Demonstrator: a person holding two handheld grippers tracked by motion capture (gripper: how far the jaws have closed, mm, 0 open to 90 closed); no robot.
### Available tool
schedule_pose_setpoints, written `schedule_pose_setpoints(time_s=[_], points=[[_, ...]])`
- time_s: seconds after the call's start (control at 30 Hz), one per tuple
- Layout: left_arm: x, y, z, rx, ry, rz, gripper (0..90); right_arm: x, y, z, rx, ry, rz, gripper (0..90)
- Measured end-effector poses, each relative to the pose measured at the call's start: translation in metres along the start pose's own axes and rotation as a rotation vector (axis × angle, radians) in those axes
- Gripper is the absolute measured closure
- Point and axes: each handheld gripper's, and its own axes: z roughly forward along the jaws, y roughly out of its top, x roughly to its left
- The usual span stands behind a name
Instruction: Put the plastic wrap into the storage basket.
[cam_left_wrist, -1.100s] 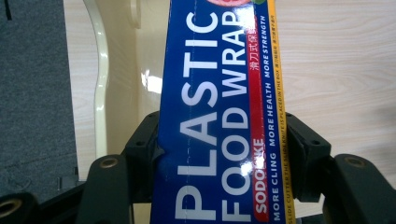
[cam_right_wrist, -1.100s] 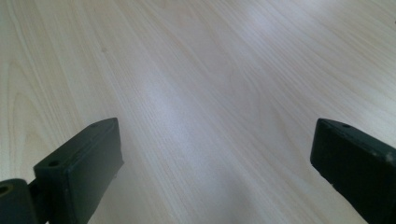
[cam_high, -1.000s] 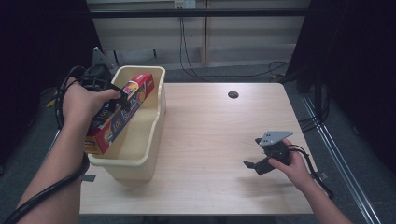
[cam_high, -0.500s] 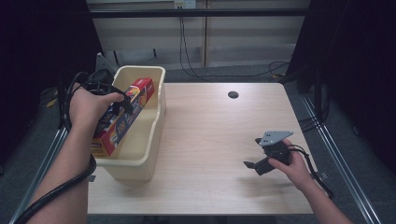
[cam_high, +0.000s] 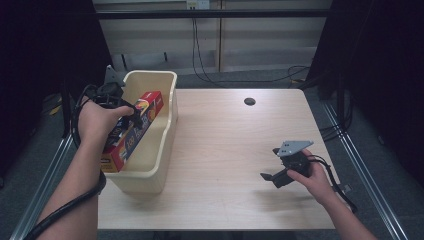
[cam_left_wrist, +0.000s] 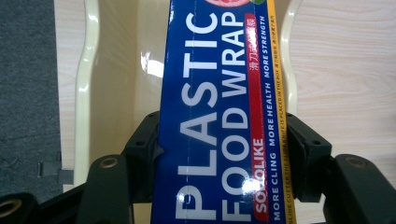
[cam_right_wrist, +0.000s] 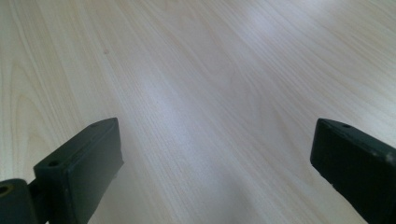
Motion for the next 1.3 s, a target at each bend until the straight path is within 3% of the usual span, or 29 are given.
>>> schedule_pose_setpoints(time_s=[0.07, 0.53, 1.3], points=[[0.0, -0.001, 0.002, 0.004, -0.001, 0.013, 40.2, 0.0, 0.0, 0.0, -0.001, 0.006, 0.0, 1.9], [-0.003, -0.002, 0.024, 0.046, -0.01, 0.001, 40.1, 0.0, 0.0, 0.0, 0.001, 0.002, -0.002, 1.9], [-0.002, -0.004, 0.042, 0.075, -0.009, -0.014, 39.9, 0.001, 0.0, 0.0, 0.0, 0.007, -0.005, 1.9]])
